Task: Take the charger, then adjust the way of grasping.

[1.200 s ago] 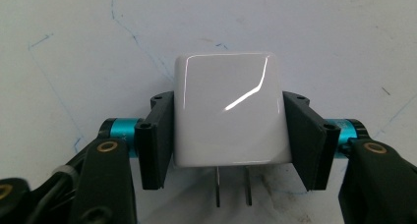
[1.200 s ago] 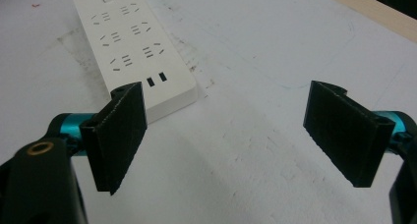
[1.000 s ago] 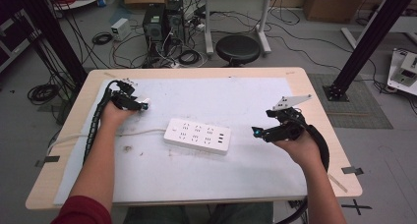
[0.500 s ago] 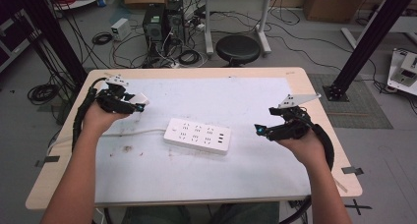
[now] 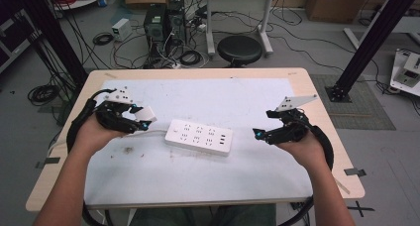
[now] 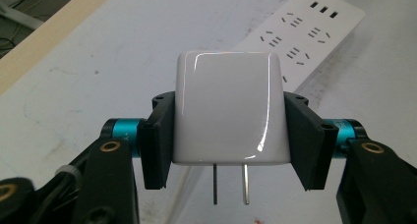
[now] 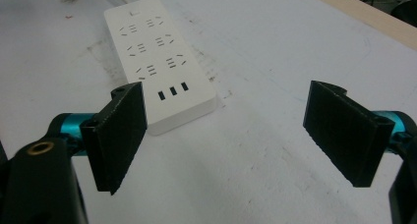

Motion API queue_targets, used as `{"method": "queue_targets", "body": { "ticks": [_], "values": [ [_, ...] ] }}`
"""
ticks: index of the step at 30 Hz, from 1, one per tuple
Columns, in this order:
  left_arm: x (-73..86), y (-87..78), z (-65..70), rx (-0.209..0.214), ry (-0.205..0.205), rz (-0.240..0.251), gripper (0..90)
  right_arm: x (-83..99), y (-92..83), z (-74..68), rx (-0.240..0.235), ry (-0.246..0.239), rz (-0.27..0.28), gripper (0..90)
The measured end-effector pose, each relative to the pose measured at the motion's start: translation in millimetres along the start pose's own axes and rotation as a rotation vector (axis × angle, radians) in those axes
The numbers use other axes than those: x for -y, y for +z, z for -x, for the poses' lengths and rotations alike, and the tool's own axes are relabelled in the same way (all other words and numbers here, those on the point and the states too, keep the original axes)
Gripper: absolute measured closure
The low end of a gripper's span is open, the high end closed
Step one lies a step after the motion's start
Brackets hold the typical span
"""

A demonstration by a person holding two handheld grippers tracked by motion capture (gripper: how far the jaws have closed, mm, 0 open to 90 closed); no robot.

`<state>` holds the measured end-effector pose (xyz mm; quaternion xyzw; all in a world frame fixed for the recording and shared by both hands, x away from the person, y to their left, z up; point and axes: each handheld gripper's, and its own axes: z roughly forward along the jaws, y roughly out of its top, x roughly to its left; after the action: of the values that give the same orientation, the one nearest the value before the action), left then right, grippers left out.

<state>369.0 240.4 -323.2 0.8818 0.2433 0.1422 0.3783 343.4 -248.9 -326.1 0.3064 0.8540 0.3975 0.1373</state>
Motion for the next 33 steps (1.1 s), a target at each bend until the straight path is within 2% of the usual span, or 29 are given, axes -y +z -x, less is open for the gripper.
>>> {"method": "queue_targets", "body": {
  "ticks": [4, 9, 11, 13, 15, 16, 17, 20, 21, 22, 23, 24, 25, 26, 27, 31, 33],
  "values": [
    [-1.5, 3.2, 4.6, 0.02, 0.008, 0.016, 42.5, -1.4, -0.6, -3.3, -0.004, -0.005, 0.001, 17.0],
    [0.0, 14.6, 14.2, 0.069, 0.059, 0.039, 42.5, -5.8, 2.8, -13.3, -0.018, -0.013, -0.002, 17.0],
    [2.1, 19.3, 20.6, 0.087, 0.071, 0.054, 42.5, -7.3, 5.7, -18.7, -0.034, -0.012, 0.002, 17.0],
    [3.4, 23.8, 28.4, 0.101, 0.1, 0.075, 42.5, -8.3, 10.4, -23.8, -0.061, -0.007, 0.006, 17.0],
    [3.4, 26.6, 33.6, 0.111, 0.104, 0.087, 42.5, -9.0, 16.7, -29.7, -0.082, 0.001, 0.006, 17.0],
    [3.2, 29.0, 38.8, 0.115, 0.125, 0.095, 42.5, -9.5, 20.2, -32.4, -0.092, 0.002, 0.0, 17.0],
    [2.2, 33.7, 50.7, 0.127, 0.16, 0.117, 42.5, -9.9, 24.0, -35.0, -0.106, 0.008, -0.004, 17.0],
    [0.2, 42.5, 66.5, 0.153, 0.227, 0.147, 42.5, -11.4, 35.3, -43.0, -0.142, 0.014, -0.017, 17.0],
    [-0.7, 47.0, 73.2, 0.151, 0.249, 0.155, 42.6, -11.8, 37.9, -45.1, -0.156, 0.017, -0.022, 17.0],
    [-1.4, 50.6, 78.2, 0.16, 0.273, 0.16, 42.6, -12.1, 42.6, -48.6, -0.184, 0.02, -0.017, 17.0],
    [-1.4, 50.6, 78.2, 0.16, 0.273, 0.16, 42.5, -12.1, 45.7, -51.3, -0.196, 0.024, -0.018, 17.0],
    [-2.4, 53.6, 83.9, 0.159, 0.307, 0.164, 42.5, -12.1, 45.7, -51.3, -0.196, 0.024, -0.018, 17.0],
    [-4.2, 59.0, 94.8, 0.142, 0.358, 0.174, 42.6, -11.3, 51.2, -56.1, -0.221, 0.033, -0.011, 17.0],
    [-4.2, 59.0, 94.8, 0.142, 0.358, 0.174, 42.6, -10.5, 53.7, -58.0, -0.234, 0.045, -0.009, 17.0],
    [-6.1, 62.9, 104.4, 0.128, 0.404, 0.186, 42.6, -9.5, 55.9, -59.3, -0.247, 0.055, -0.01, 17.0],
    [-8.8, 70.4, 121.0, 0.106, 0.458, 0.209, 42.6, -5.4, 64.6, -66.1, -0.28, 0.076, -0.005, 17.0],
    [-9.4, 72.2, 124.2, 0.102, 0.464, 0.214, 42.5, -4.4, 66.4, -67.9, -0.288, 0.084, -0.006, 17.0]
  ]
}}
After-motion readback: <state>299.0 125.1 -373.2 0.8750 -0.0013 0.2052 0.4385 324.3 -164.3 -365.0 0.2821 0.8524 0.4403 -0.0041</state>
